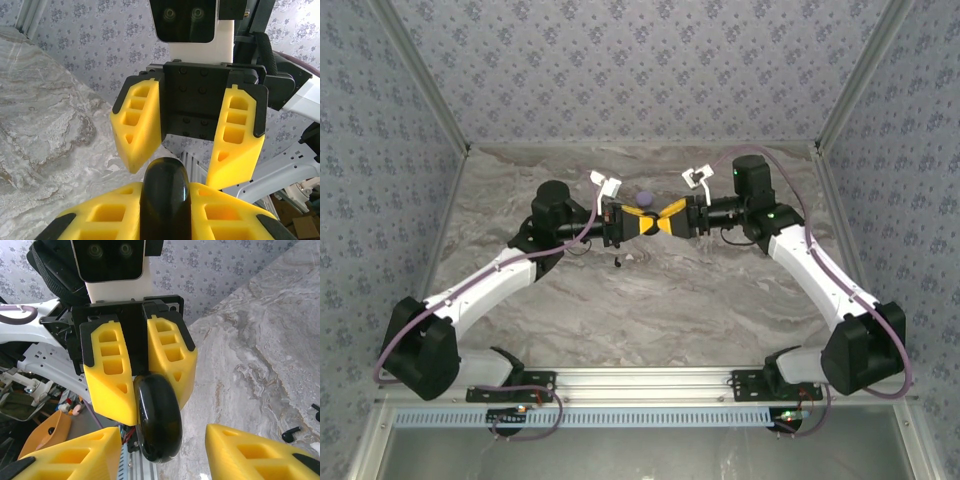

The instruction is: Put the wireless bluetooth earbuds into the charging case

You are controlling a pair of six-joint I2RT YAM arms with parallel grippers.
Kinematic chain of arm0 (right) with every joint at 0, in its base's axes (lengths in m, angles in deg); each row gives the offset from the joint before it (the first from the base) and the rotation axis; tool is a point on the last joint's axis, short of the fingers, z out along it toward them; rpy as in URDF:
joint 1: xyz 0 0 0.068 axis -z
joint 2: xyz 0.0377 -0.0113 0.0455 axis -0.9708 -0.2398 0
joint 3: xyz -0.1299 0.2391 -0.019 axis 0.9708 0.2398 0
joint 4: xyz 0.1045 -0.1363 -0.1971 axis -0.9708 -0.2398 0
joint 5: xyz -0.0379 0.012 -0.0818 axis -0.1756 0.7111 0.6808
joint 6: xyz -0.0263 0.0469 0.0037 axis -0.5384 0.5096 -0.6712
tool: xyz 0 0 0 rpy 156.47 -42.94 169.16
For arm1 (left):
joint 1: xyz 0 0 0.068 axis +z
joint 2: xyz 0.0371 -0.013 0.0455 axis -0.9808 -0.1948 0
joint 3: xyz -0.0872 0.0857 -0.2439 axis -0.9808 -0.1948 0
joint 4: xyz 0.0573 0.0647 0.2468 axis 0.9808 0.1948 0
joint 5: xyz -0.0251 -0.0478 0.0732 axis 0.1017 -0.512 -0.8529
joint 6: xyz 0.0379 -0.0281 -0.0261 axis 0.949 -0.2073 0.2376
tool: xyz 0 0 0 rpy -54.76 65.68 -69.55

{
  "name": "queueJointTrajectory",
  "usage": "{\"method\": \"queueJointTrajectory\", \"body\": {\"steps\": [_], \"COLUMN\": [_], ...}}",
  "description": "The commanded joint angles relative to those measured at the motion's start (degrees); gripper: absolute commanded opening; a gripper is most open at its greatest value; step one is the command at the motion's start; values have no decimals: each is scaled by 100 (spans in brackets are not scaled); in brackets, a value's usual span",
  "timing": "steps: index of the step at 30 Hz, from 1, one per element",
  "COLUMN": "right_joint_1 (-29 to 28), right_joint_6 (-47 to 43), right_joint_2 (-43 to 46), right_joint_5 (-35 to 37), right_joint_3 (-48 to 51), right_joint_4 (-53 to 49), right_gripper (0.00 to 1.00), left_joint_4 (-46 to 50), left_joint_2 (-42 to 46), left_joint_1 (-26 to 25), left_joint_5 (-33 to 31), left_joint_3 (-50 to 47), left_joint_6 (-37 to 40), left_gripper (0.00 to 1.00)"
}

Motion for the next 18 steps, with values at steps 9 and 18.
{"method": "queueJointTrajectory", "body": {"steps": [9,18], "right_joint_1": [-122,-153], "right_joint_6": [-211,-203], "right_joint_2": [-145,-137], "right_joint_5": [-172,-116], "right_joint_3": [-288,-321], "right_joint_4": [-254,-292], "right_gripper": [38,26], "left_joint_4": [-224,-35], "left_joint_2": [120,60], "left_joint_1": [-117,-153], "left_joint_5": [110,29], "left_joint_3": [277,342], "left_joint_6": [88,200], "left_gripper": [22,28]}}
